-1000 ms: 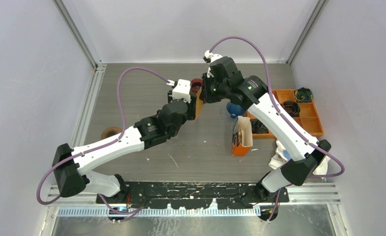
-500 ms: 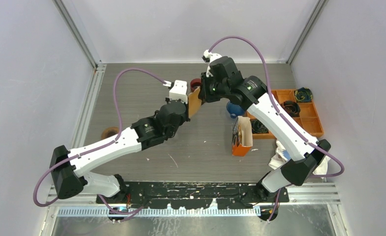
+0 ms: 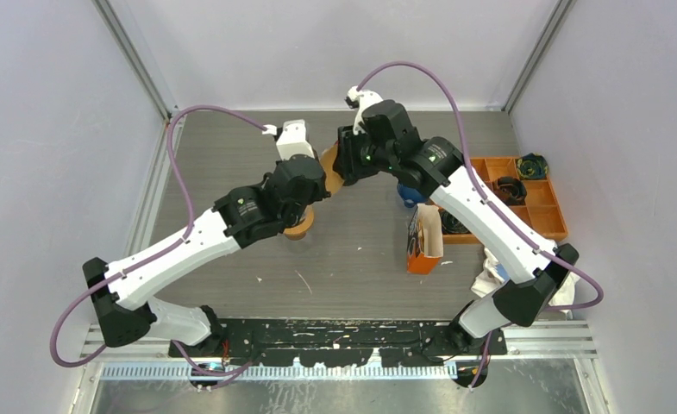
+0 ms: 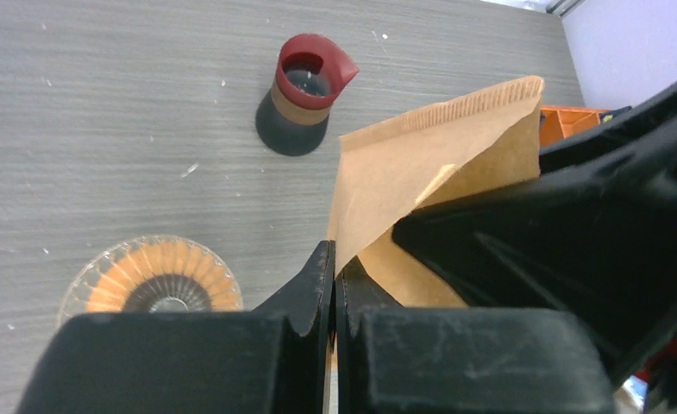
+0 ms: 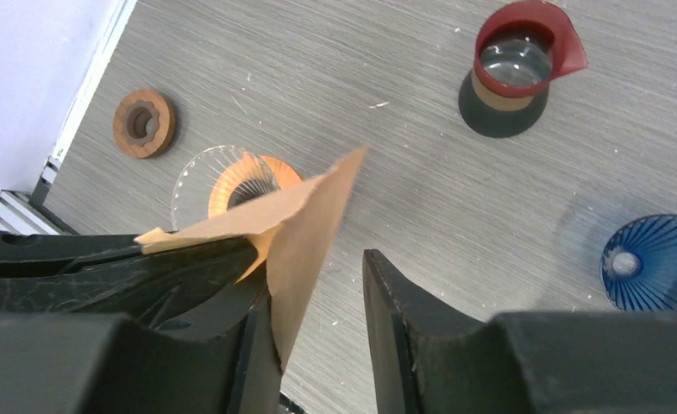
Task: Place the coffee filter in the dripper
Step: Place the coffee filter in the coffee dripper.
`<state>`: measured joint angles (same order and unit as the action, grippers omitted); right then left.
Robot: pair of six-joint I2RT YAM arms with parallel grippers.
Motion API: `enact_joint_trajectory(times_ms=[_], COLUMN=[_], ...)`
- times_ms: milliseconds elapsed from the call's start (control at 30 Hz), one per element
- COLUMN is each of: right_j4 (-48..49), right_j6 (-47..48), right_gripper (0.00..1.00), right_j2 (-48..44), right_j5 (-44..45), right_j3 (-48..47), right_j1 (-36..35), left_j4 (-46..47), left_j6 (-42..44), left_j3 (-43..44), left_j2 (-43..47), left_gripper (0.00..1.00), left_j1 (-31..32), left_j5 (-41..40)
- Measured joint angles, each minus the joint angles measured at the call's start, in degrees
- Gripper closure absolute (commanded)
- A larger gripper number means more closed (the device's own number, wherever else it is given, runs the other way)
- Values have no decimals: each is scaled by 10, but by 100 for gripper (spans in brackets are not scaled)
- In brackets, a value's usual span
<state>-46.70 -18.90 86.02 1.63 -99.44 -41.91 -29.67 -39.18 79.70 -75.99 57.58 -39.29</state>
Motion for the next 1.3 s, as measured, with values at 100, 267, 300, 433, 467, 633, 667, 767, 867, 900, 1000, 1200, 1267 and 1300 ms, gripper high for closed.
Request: enact_joint_trajectory(times_ms=[100,267,300,433,467,633,667,767,867,900,1000,1200,1267,1300], right_j4=[25,53,56,66,68,75,77,78,77,76,71,59,52,47], right_j6=[5,9,10,12,14,21,21,24,27,29,34,36,37,37], right_gripper=[56,56,56,58,59,72,75,85,95,97,99,99,99,99], right_j2=[-2,-3,-3,-7,-9,-19,-20,-21,-21,-21,-18,-11,-7,-3], right_j5=[15,49,57,90,97,117,118,119,118,118,115,96,91,89], right_j3=[16,52,57,70,73,80,81,81,80,79,69,48,40,33], right_j1=[-15,-32,-35,-45,-46,-49,-49,-49,-49,-49,-49,-49,-50,-50], left_j4=[-32,-80,-89,-118,-123,-139,-141,-147,-153,-154,-156,-172,-180,-183], left_j6=[-43,-107,-119,-161,-171,-199,-203,-206,-206,-205,-202,-188,-184,-182], left_j3=[22,27,27,36,38,39,39,39,38,38,37,30,28,27], left_j2=[-14,-25,-25,-25,-25,-25,-25,-23,-16,-13,3,31,37,40], left_gripper=[100,100,100,100,100,100,100,100,100,100,100,100,99,98], left_j1=[-8,-23,-26,-38,-42,-57,-61,-68,-75,-76,-81,-94,-97,-98], left_j5=[14,42,46,57,60,72,75,81,84,84,87,92,94,97])
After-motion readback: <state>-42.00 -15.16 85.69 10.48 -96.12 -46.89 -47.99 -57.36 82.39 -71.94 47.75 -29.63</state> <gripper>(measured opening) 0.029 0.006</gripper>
